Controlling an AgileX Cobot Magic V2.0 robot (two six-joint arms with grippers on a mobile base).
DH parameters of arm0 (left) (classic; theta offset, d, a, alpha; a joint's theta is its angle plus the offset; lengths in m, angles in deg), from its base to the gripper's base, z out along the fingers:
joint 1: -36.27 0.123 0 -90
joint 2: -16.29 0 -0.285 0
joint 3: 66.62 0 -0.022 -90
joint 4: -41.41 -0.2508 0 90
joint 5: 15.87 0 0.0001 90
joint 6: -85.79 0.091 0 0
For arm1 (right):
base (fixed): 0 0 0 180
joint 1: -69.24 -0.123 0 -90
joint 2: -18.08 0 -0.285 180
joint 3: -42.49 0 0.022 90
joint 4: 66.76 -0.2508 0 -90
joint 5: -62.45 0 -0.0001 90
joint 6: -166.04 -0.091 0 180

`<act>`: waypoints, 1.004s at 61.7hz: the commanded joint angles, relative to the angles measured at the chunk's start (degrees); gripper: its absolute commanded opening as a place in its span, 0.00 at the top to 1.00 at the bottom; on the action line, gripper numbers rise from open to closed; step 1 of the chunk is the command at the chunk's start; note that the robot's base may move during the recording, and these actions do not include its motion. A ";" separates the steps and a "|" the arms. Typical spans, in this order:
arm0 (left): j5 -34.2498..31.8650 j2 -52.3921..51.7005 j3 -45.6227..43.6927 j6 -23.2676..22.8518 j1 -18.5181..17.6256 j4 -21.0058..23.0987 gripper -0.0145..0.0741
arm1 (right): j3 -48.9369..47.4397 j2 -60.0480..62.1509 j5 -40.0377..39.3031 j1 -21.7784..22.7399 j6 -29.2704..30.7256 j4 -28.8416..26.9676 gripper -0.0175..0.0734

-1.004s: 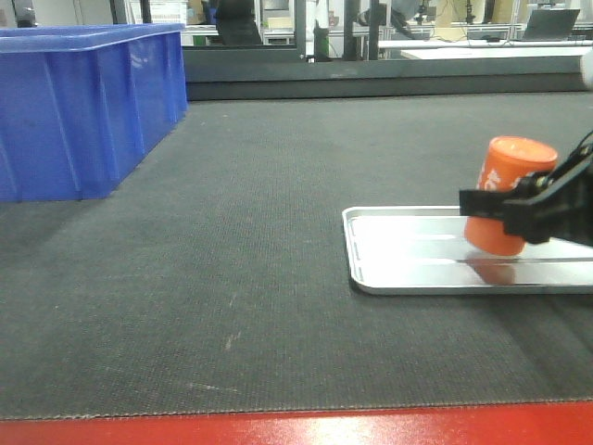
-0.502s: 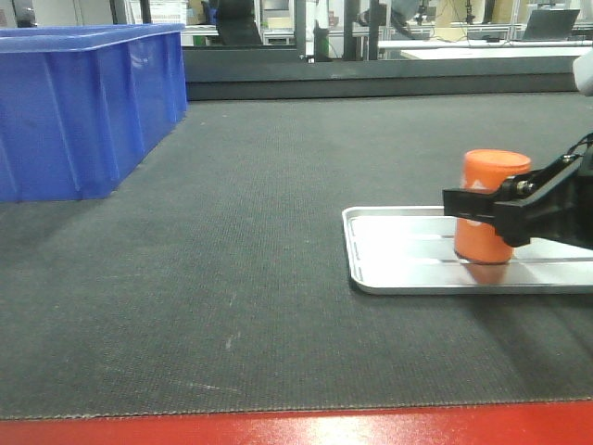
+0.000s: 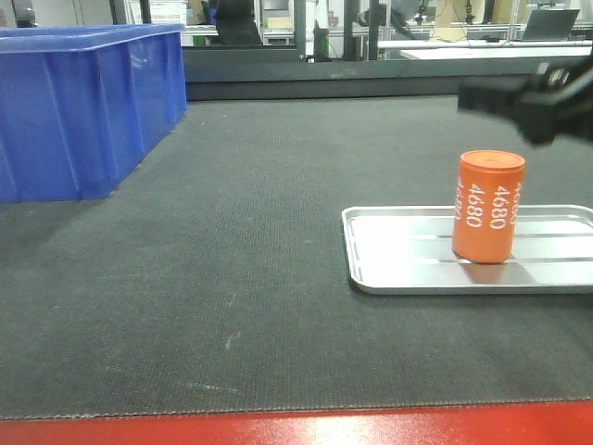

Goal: Grab orange capacitor from left shelf to right conveyor

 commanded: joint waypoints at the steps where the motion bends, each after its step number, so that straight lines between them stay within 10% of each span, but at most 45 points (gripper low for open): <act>1: -5.16 0.58 -0.45 0.00 -0.44 0.31 0.95 | -0.73 6.14 -8.88 0.31 -4.46 -0.74 0.31; 10: -5.16 0.58 -0.45 0.00 -0.44 0.31 0.95 | 0.90 14.49 -6.90 0.31 -11.65 -0.74 0.78; 18: -5.16 0.58 -0.45 0.00 -0.44 0.31 0.95 | 2.21 19.73 -7.79 0.31 -11.66 -0.74 0.66; 46: -5.16 0.58 -0.45 0.00 -0.44 0.31 0.95 | 2.29 22.92 -6.96 0.46 -11.59 -8.39 0.76; 62: -5.16 0.58 -0.45 0.00 -0.44 0.31 0.95 | 2.29 44.81 26.84 2.80 6.66 -30.15 0.75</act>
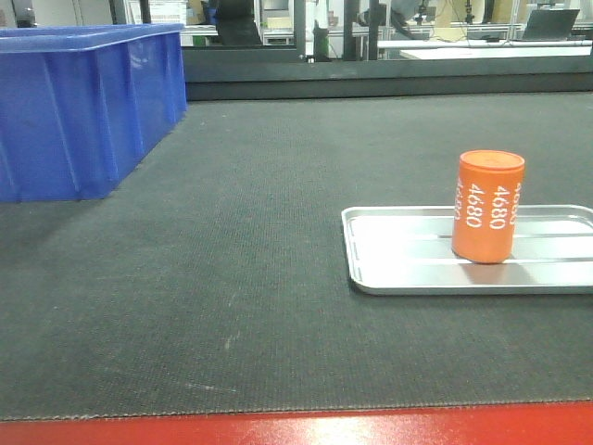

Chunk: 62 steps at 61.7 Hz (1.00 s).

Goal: Grab orange capacitor from left shelf to right conveyor

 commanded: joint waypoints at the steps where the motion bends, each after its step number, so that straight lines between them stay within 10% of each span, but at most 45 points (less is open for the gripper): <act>1: -5.16 0.58 -0.45 0.00 -0.44 0.31 0.95 | -1.41 8.00 10.78 1.13 10.25 -7.25 0.75; 18: -5.16 0.58 -0.45 0.00 -0.44 0.31 0.95 | -0.48 28.58 36.30 3.44 25.93 -12.13 0.75; 52: -5.16 0.58 -0.45 0.00 -0.44 0.31 0.95 | 9.58 41.67 40.18 5.52 22.31 -11.77 0.75; 62: -5.16 0.58 -0.45 0.00 -0.44 0.31 0.95 | 10.24 41.73 41.26 4.98 12.01 1.75 0.75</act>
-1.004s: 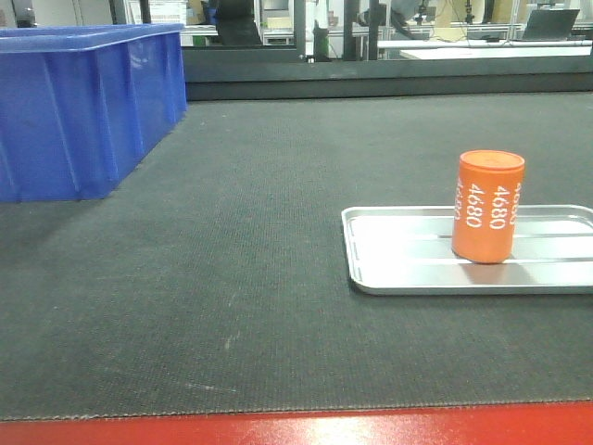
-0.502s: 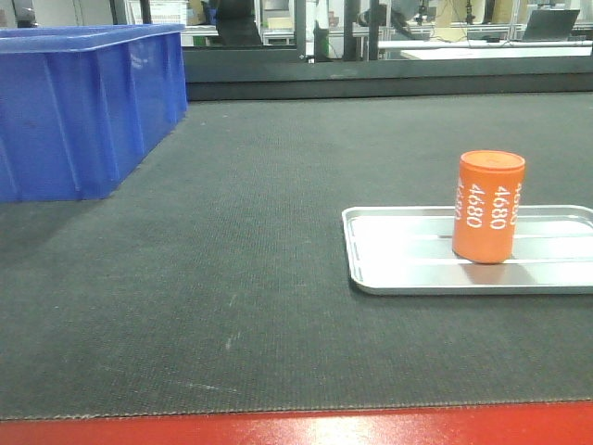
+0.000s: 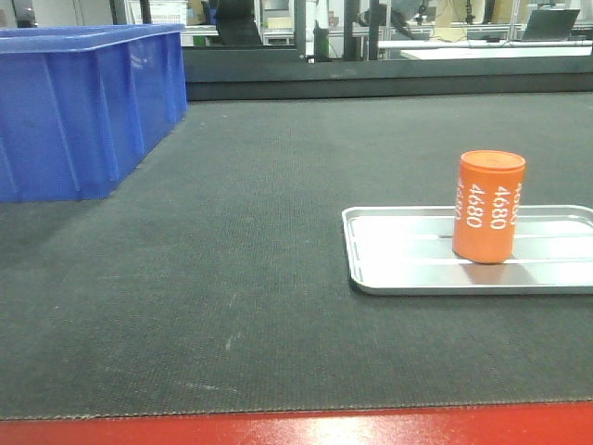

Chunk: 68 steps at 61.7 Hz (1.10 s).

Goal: Grab orange capacitor from left shelf to right conveyor

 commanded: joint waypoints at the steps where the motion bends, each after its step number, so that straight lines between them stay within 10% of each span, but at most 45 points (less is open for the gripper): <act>1: -5.16 0.58 -0.45 0.00 -0.44 0.31 0.95 | -0.77 -0.98 -3.99 -0.39 -5.02 5.80 0.75; 68: -5.16 0.58 -0.45 0.00 -0.44 0.31 0.95 | 4.50 1.23 -5.91 -4.00 -5.32 3.88 0.75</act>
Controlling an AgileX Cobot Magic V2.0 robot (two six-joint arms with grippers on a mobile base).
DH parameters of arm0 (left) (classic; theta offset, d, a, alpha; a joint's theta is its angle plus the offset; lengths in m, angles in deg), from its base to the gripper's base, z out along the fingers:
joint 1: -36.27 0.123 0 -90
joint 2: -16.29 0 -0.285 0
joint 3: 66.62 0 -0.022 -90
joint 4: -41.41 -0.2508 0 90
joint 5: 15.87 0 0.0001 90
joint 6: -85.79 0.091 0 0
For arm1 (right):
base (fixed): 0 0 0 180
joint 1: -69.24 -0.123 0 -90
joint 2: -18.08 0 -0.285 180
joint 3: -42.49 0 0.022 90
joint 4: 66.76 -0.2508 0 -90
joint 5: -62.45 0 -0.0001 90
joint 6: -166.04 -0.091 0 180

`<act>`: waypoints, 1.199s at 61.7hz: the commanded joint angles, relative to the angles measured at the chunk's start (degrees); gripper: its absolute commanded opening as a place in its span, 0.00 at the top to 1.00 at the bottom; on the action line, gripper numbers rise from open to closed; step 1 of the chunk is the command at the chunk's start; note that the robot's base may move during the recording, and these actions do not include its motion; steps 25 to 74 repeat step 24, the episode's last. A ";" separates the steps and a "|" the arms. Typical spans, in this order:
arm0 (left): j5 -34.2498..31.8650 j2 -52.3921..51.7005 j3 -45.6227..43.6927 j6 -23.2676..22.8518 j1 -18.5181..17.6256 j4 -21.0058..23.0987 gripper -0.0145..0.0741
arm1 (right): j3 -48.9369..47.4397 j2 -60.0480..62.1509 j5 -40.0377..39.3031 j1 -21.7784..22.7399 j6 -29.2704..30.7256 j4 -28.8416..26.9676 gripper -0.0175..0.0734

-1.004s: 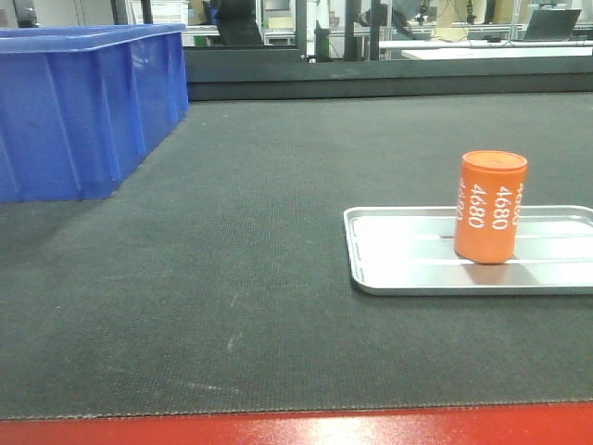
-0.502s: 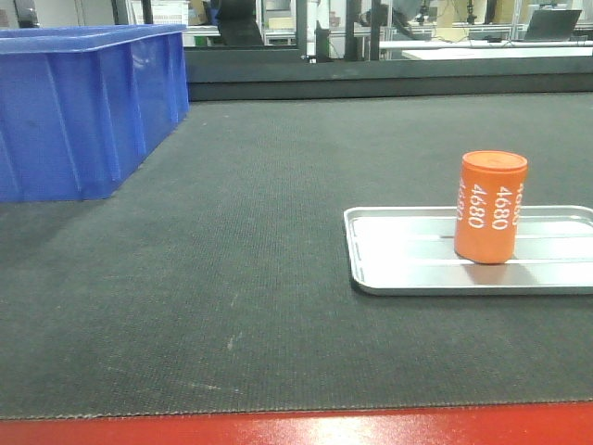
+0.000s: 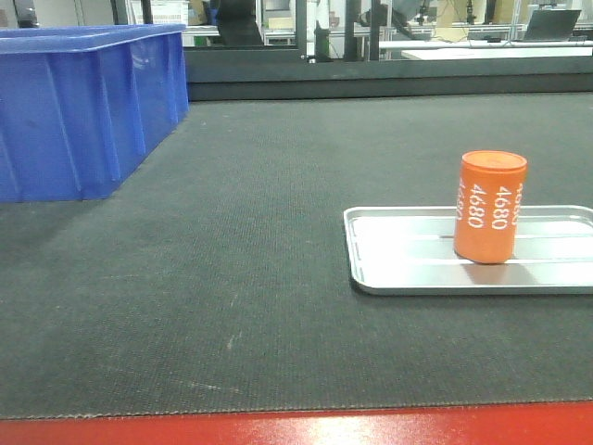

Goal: Grab orange capacitor from left shelf to right conveyor

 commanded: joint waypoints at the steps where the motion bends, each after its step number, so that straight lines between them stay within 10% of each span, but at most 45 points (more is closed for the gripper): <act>1: -4.85 0.58 -0.45 0.00 -0.44 0.31 0.95 | 0.15 1.23 -5.91 -0.09 0.04 0.00 0.75; 74: -4.85 0.58 -0.45 0.00 -0.44 0.31 0.95 | 0.15 1.23 -5.91 -0.09 0.04 0.00 0.75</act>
